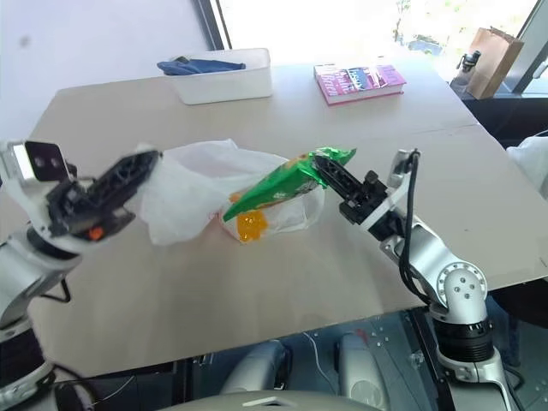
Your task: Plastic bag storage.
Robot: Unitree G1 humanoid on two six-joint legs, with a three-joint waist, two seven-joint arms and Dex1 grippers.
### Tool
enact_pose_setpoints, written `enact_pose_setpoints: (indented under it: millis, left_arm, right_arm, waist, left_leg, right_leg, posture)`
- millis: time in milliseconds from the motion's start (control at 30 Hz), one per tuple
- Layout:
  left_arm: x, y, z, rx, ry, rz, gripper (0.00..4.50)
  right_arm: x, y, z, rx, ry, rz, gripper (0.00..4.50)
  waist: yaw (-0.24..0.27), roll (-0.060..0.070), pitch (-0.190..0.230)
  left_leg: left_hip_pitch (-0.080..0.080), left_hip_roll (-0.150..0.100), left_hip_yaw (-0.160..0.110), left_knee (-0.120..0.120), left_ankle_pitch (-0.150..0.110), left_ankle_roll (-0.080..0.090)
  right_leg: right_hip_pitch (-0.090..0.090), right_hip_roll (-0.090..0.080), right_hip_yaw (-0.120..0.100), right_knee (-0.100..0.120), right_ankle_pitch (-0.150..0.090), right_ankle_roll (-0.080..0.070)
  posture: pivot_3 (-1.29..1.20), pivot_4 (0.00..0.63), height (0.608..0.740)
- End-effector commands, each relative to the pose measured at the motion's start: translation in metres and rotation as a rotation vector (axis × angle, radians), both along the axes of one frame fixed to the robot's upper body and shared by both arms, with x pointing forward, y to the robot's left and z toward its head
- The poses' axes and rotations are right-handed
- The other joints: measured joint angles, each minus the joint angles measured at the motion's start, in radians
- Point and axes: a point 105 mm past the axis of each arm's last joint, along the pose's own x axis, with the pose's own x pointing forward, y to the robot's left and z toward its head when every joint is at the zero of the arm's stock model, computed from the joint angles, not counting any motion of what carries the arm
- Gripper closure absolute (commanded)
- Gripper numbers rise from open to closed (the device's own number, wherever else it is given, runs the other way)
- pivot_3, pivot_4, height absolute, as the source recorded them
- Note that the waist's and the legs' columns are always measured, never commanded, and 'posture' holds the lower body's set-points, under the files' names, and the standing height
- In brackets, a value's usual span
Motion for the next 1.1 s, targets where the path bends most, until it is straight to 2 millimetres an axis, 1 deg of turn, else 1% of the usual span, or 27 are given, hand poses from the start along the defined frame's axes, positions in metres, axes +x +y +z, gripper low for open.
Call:
enact_pose_setpoints:
  millis: [33,100,167,200,233,267,300,333,400,500,533,567,667,733,767,833,900,933,967,1000,1100]
  left_arm:
    - [-0.027,-0.014,-0.009,0.034,-0.012,-0.073,4.50]
    - [-0.030,-0.018,-0.015,0.019,0.006,-0.080,4.50]
    - [-0.032,-0.019,-0.015,0.014,0.005,-0.100,4.50]
    - [-0.030,-0.020,-0.012,0.000,-0.010,-0.098,4.50]
    - [-0.026,-0.020,-0.008,-0.020,-0.030,-0.090,4.50]
    - [-0.022,-0.020,-0.003,-0.041,-0.050,-0.079,4.50]
    - [-0.018,-0.019,0.001,-0.060,-0.068,-0.071,4.50]
    - [-0.014,-0.019,0.006,-0.083,-0.083,-0.058,4.50]
    - [-0.005,-0.018,0.014,-0.138,-0.105,-0.028,4.50]
    - [0.003,-0.024,0.023,-0.203,-0.126,-0.015,4.50]
    - [0.002,-0.028,0.023,-0.201,-0.124,-0.027,4.50]
    - [0.002,-0.030,0.021,-0.196,-0.116,-0.035,4.50]
    - [-0.001,-0.033,0.014,-0.171,-0.092,-0.060,4.50]
    - [-0.007,-0.038,0.006,-0.124,-0.068,-0.112,4.50]
    - [-0.013,-0.042,0.000,-0.091,-0.052,-0.148,4.50]
    - [-0.024,-0.046,-0.011,-0.027,-0.012,-0.207,4.50]
    - [-0.032,-0.046,-0.018,0.019,0.015,-0.235,4.50]
    - [-0.034,-0.046,-0.019,0.026,0.020,-0.238,4.50]
    - [-0.037,-0.047,-0.020,0.045,0.026,-0.246,4.50]
    - [-0.039,-0.047,-0.021,0.059,0.030,-0.255,4.50]
    - [-0.044,-0.047,-0.025,0.082,0.048,-0.255,4.50]
  right_arm:
    - [0.001,-0.002,0.015,0.055,-0.073,0.004,4.47]
    - [0.002,0.002,0.034,0.138,-0.133,0.030,4.47]
    - [-0.004,0.012,0.051,0.200,-0.200,0.095,4.47]
    - [-0.007,0.022,0.053,0.185,-0.222,0.134,4.47]
    - [-0.011,0.031,0.050,0.146,-0.233,0.165,4.47]
    - [-0.014,0.038,0.042,0.099,-0.233,0.191,4.47]
    - [-0.018,0.044,0.030,0.034,-0.228,0.217,4.47]
    - [-0.021,0.047,0.013,-0.037,-0.212,0.236,4.47]
    - [-0.024,0.048,-0.020,-0.129,-0.146,0.246,4.47]
    - [-0.026,0.050,-0.074,-0.402,-0.113,0.253,4.47]
    - [-0.027,0.049,-0.086,-0.469,-0.112,0.252,4.47]
    - [-0.026,0.049,-0.091,-0.502,-0.120,0.244,4.47]
    - [-0.020,0.051,-0.093,-0.521,-0.127,0.218,4.47]
    - [-0.015,0.059,-0.092,-0.567,-0.160,0.214,4.47]
    - [-0.010,0.067,-0.085,-0.544,-0.174,0.212,4.47]
    - [-0.004,0.086,-0.056,-0.411,-0.208,0.236,4.47]
    - [-0.005,0.100,-0.031,-0.280,-0.227,0.295,4.47]
    - [-0.008,0.105,-0.022,-0.245,-0.238,0.331,4.47]
    - [-0.008,0.109,-0.019,-0.244,-0.245,0.350,4.47]
    - [-0.007,0.113,-0.021,-0.259,-0.224,0.370,4.47]
    - [-0.001,0.121,-0.034,-0.311,-0.148,0.424,4.47]
  waist:
    - [0.001,0.000,0.000]
    - [0.003,0.000,0.000]
    - [0.004,0.002,0.001]
    - [0.003,0.002,0.001]
    - [0.004,0.002,0.001]
    - [0.009,0.001,0.001]
    - [0.012,0.001,0.000]
    - [0.014,0.000,0.000]
    - [0.021,0.001,0.000]
    - [0.023,0.000,0.000]
    - [0.022,-0.001,-0.001]
    - [0.020,-0.002,-0.001]
    - [0.011,-0.002,-0.001]
    - [0.003,-0.002,-0.001]
    - [-0.001,-0.002,-0.001]
    - [-0.003,-0.002,-0.001]
    - [-0.002,-0.002,-0.001]
    - [-0.001,-0.001,-0.001]
    - [0.002,-0.001,-0.001]
    - [0.005,-0.002,-0.001]
    - [0.008,-0.002,-0.001]
  left_leg:
    - [0.000,0.000,0.001,0.000,0.000,0.000]
    - [0.001,0.000,0.001,0.001,0.000,0.000]
    - [0.002,0.001,0.002,0.001,0.000,0.000]
    - [0.002,0.001,0.002,0.001,0.000,0.000]
    - [0.002,0.001,0.001,0.001,0.000,0.000]
    - [0.002,0.001,0.001,0.001,0.000,-0.001]
    - [0.002,0.001,0.000,0.001,0.000,-0.001]
    - [0.001,0.001,0.000,0.002,0.000,-0.001]
    - [0.000,0.000,0.000,0.002,0.000,-0.001]
    - [-0.001,-0.001,0.001,0.003,0.000,0.000]
    - [-0.001,-0.001,0.003,0.003,0.000,0.000]
    - [-0.001,0.000,0.003,0.004,0.000,0.000]
    - [0.001,0.002,0.004,0.003,0.000,-0.001]
    - [0.001,0.002,0.004,0.003,0.000,-0.001]
    - [0.001,0.002,0.004,0.003,0.000,-0.001]
    - [0.002,0.001,0.006,0.003,0.000,-0.001]
    - [0.002,0.001,0.007,0.003,0.000,-0.001]
    - [0.001,0.002,0.007,0.003,0.000,-0.001]
    - [0.001,0.002,0.006,0.002,0.000,-0.001]
    - [0.001,0.002,0.006,0.002,0.000,-0.001]
    - [0.000,0.000,0.004,0.002,0.000,-0.001]
  right_leg:
    - [0.000,0.000,0.001,0.001,0.000,0.000]
    - [0.000,-0.001,0.001,0.003,0.000,0.000]
    - [0.000,-0.001,0.002,0.005,0.000,0.000]
    - [0.000,-0.001,0.002,0.006,0.000,-0.001]
    - [0.000,0.000,0.001,0.006,0.000,-0.001]
    - [0.000,0.000,0.001,0.006,0.000,-0.001]
    - [0.000,0.000,-0.001,0.005,0.000,-0.001]
    - [0.000,0.001,-0.001,0.004,0.000,-0.001]
    - [0.000,0.000,-0.001,0.003,0.000,-0.001]
    - [0.000,0.000,0.001,0.002,0.001,-0.001]
    - [-0.001,0.000,0.002,0.003,0.001,0.000]
    - [-0.001,0.000,0.003,0.004,0.001,0.000]
    - [-0.002,0.000,0.004,0.007,0.001,-0.001]
    - [-0.002,0.001,0.004,0.007,0.001,-0.001]
    - [-0.002,0.001,0.004,0.008,0.001,-0.001]
    - [-0.003,0.001,0.007,0.008,0.001,-0.001]
    - [-0.004,0.002,0.008,0.009,0.001,-0.001]
    - [-0.004,0.002,0.008,0.009,0.001,-0.001]
    - [-0.004,0.002,0.007,0.008,0.001,-0.001]
    - [-0.004,0.002,0.007,0.008,0.000,-0.001]
    - [-0.004,0.001,0.004,0.005,0.001,-0.001]
  posture:
    - [0.00,0.150,0.740]
    - [0.00,0.150,0.740]
    - [0.00,0.150,0.740]
    - [0.00,0.150,0.740]
    - [0.00,0.150,0.740]
    - [0.00,0.150,0.740]
    - [0.00,0.150,0.740]
    - [0.00,0.150,0.740]
    - [0.00,0.150,0.740]
    - [0.00,0.150,0.740]
    - [0.00,0.150,0.740]
    - [0.00,0.150,0.740]
    - [0.00,0.150,0.740]
    - [0.00,0.150,0.740]
    - [0.00,0.150,0.740]
    - [0.00,0.150,0.740]
    - [0.00,0.150,0.740]
    - [0.00,0.150,0.740]
    - [0.00,0.150,0.740]
    - [0.00,0.150,0.740]
    - [0.00,0.150,0.740]
